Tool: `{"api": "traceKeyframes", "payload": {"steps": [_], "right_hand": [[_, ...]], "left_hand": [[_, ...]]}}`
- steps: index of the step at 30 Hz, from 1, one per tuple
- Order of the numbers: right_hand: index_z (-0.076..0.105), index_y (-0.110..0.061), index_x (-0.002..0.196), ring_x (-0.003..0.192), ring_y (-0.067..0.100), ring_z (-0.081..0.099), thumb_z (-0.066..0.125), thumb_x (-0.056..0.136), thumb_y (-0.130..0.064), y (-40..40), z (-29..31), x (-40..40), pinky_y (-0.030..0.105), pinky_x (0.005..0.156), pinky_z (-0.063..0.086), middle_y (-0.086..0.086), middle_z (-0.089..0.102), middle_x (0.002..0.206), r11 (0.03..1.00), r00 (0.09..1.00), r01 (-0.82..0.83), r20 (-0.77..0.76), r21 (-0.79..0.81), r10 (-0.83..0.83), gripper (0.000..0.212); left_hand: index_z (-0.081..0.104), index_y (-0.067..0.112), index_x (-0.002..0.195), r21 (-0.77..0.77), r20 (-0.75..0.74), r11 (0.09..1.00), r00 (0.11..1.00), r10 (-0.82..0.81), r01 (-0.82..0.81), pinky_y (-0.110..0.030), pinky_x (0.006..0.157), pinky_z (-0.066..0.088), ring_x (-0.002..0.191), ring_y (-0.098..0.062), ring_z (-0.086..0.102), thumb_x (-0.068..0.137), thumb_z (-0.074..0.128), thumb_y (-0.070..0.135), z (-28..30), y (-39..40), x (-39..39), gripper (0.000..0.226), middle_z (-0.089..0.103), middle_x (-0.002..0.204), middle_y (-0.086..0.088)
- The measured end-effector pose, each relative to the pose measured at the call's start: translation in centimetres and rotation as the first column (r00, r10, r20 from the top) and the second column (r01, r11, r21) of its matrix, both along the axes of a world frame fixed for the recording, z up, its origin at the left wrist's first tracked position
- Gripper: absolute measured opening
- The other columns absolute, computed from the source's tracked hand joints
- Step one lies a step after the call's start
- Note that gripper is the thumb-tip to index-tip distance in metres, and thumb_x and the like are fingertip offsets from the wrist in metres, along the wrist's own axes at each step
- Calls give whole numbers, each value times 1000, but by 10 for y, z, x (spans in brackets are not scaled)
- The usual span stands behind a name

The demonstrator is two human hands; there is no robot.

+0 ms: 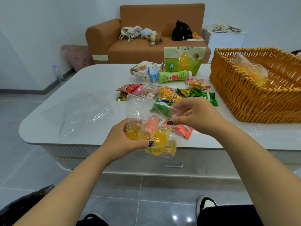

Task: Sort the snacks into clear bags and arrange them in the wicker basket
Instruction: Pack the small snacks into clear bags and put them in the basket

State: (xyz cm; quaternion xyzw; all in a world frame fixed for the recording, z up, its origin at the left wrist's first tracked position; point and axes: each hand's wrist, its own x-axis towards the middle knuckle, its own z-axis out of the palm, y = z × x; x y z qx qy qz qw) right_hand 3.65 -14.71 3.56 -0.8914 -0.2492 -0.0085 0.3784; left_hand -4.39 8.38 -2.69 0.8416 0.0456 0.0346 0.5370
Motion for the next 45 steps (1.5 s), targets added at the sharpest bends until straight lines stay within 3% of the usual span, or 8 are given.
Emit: {"api": "traceKeyframes", "payload": {"steps": [7,11,19,29,35,39,43,45], "right_hand": [[71,-19,85,70,0,68,78,76,-4,-18,-4,3,14,65,54,-2,73,81,996,985,29,-170,80,-15,20],[73,-19,79,70,16,72,79,75,-3,-18,-6,6,31,73,60,6,74,75,988,986,67,-161,139,-44,18],[69,-18,100,81,16,73,76,76,-8,-29,-2,14,31,78,59,4,76,82,932,946,171,-318,320,-65,26],[57,-32,127,103,3,61,84,69,-24,-32,13,11,24,80,53,-17,61,117,996,963,-15,-266,87,38,65],[70,-16,108,101,36,63,81,68,-48,-15,-1,0,52,92,50,19,68,109,979,921,-202,-347,-40,176,52],[74,-20,102,65,24,60,75,81,-17,-11,-10,-1,47,71,54,3,73,71,985,935,-175,-316,-13,162,21],[78,-19,92,60,-5,61,80,77,-21,-10,-10,-2,20,61,47,-16,69,66,998,981,-58,-182,9,59,15],[78,-23,81,60,1,62,79,78,-23,-8,-11,-4,23,55,46,-13,68,62,1000,989,-7,-150,25,11,4]], "left_hand": [[62,37,109,-129,-15,990,998,53,-54,-27,76,59,90,-7,70,40,89,42,-2,4,2,74,72,98,12],[62,32,113,-161,-8,985,998,59,-59,-21,71,57,86,-4,70,52,91,24,0,1,3,68,72,93,15],[65,35,107,-253,-18,962,995,100,-101,-19,67,54,89,-10,69,45,91,34,4,0,5,68,71,101,6],[59,41,109,33,52,999,999,6,-7,-18,76,55,92,0,66,56,95,24,17,0,7,66,65,108,16],[62,38,111,135,11,980,988,-152,150,-17,77,55,93,3,66,53,97,22,21,-10,6,70,68,105,16],[62,33,116,171,-22,966,981,-192,193,-18,77,54,94,2,65,54,96,26,16,-17,10,71,68,106,14],[61,35,113,160,-29,974,987,-158,160,-16,76,53,93,2,65,56,95,26,16,-19,17,68,68,106,15],[61,35,114,155,-34,976,988,-149,153,-18,78,54,95,-1,65,56,95,26,15,-21,21,68,67,107,15]]}}
